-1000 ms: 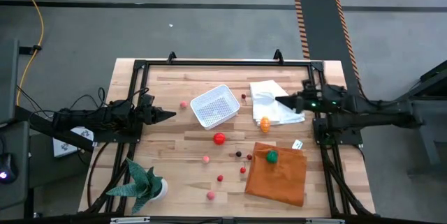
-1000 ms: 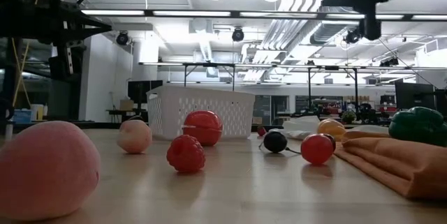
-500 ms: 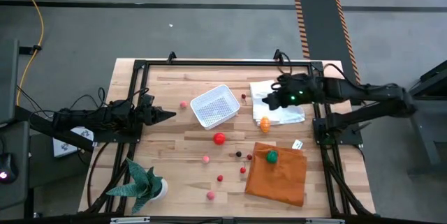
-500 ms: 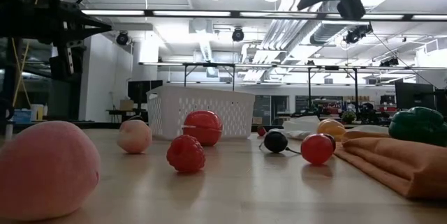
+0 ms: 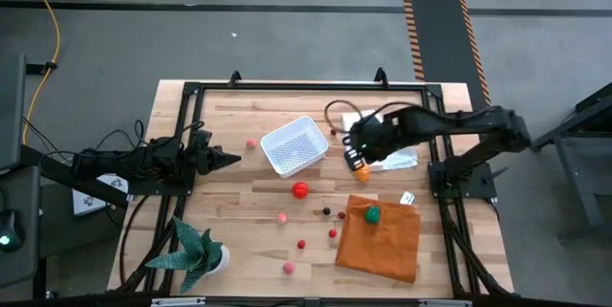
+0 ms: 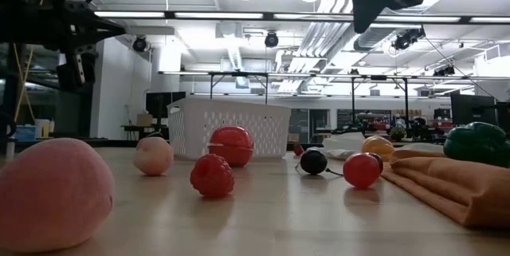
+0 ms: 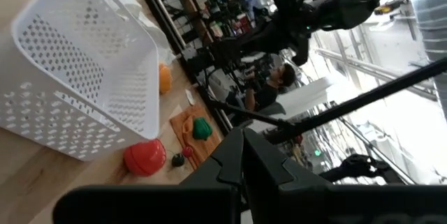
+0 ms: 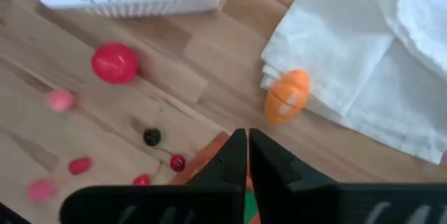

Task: Pick and placing Produce into tupperware
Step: Put the croissant in the basket

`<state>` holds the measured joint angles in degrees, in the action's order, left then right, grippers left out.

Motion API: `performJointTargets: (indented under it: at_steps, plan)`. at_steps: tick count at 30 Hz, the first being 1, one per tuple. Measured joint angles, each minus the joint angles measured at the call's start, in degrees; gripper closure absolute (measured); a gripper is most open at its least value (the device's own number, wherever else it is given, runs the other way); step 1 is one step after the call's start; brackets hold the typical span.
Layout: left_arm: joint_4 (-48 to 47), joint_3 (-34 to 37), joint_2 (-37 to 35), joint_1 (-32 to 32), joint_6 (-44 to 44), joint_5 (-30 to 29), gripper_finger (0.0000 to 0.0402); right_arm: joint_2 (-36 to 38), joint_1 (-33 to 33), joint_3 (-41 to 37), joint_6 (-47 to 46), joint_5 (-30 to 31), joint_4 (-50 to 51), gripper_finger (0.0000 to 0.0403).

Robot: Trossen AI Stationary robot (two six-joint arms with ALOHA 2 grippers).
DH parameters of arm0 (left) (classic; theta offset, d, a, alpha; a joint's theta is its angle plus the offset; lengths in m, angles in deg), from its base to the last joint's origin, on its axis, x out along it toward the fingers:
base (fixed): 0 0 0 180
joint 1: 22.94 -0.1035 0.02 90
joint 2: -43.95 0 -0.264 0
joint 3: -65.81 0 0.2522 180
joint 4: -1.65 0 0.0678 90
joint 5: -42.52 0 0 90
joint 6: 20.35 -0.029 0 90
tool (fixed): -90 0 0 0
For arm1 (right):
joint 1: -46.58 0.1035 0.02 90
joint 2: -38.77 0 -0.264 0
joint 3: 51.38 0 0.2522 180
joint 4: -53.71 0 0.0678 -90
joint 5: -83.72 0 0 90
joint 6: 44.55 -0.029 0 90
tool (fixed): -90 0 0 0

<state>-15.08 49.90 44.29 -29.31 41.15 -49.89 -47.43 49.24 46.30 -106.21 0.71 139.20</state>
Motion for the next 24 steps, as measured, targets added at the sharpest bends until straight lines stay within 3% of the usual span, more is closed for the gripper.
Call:
performJointTargets:
  at_steps: [14, 19, 24]
  plan:
    - [-0.32, 0.00, 0.00, 0.00, -1.33, 5.60, 0.0401, -6.93, -1.24, 0.13, -3.94, 1.45, 2.98, 0.0248]
    - [-0.21, 0.00, 0.02, 0.00, -1.49, 6.31, 0.0401, -5.73, -3.16, -5.26, -4.08, 1.16, 1.53, 0.0229]
    - [-0.10, 0.00, 0.02, 0.00, -1.46, 7.00, 0.0401, -5.24, -4.53, -13.15, -4.15, -2.78, -6.94, 0.0230]
